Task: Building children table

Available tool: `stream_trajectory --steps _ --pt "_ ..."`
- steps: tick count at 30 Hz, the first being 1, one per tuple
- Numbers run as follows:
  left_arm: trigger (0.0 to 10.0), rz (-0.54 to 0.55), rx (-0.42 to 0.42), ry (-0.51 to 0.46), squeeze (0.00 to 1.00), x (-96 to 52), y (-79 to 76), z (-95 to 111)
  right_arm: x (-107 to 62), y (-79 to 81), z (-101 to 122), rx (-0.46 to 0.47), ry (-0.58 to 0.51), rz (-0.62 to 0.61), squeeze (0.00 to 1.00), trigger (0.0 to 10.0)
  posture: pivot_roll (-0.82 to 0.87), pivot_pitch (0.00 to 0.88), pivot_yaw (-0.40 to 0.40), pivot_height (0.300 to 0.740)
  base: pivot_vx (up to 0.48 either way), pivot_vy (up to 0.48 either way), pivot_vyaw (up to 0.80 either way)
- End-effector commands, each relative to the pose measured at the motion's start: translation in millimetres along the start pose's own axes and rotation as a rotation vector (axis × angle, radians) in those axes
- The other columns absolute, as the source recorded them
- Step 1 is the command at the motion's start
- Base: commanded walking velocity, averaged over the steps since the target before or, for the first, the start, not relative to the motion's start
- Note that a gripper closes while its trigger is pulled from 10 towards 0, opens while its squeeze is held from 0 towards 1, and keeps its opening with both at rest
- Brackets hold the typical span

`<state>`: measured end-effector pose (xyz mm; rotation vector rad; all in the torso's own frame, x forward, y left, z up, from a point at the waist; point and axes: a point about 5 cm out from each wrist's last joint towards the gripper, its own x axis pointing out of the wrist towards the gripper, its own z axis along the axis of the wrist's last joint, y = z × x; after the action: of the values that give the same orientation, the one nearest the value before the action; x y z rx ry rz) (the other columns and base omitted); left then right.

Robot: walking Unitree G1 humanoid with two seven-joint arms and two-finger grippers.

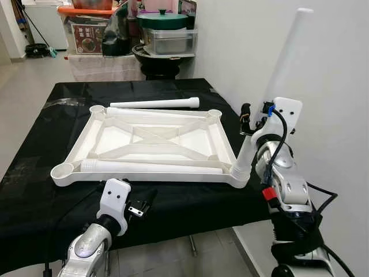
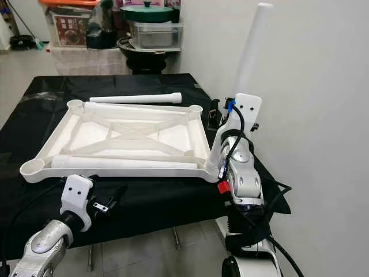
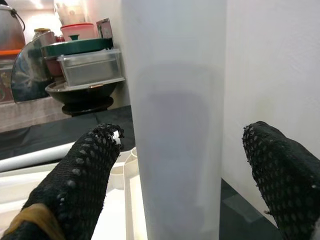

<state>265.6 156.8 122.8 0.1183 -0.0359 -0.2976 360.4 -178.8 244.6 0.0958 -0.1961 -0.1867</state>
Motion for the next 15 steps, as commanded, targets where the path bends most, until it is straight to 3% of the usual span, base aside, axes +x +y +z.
stream_trajectory --steps 1,8,9,15 --pt "10.0 -0.012 -0.001 0.000 0.00 1.2 -2.2 -1.5 -1.3 -2.2 1.0 -0.006 0.002 0.013 1.00 10.0 0.03 0.000 -0.057 0.740 0.000 0.000 0.00" --pt "10.0 -0.011 -0.004 0.001 0.00 0.5 -2.2 -1.8 0.4 -6.6 1.2 -0.028 0.012 0.048 1.00 10.0 0.03 0.000 -0.060 0.740 0.000 0.000 0.00" --pt "10.0 -0.010 -0.004 0.002 0.00 0.2 -2.2 -2.0 0.8 -6.7 2.2 -0.031 0.011 0.069 0.00 10.0 0.03 0.000 -0.060 0.740 0.000 0.000 0.00" --pt "10.0 -0.009 -0.007 0.003 0.00 -0.3 -2.1 -2.3 0.5 -3.4 1.6 -0.042 0.030 0.142 0.00 10.0 0.04 0.000 -0.057 0.740 0.000 0.000 0.00"
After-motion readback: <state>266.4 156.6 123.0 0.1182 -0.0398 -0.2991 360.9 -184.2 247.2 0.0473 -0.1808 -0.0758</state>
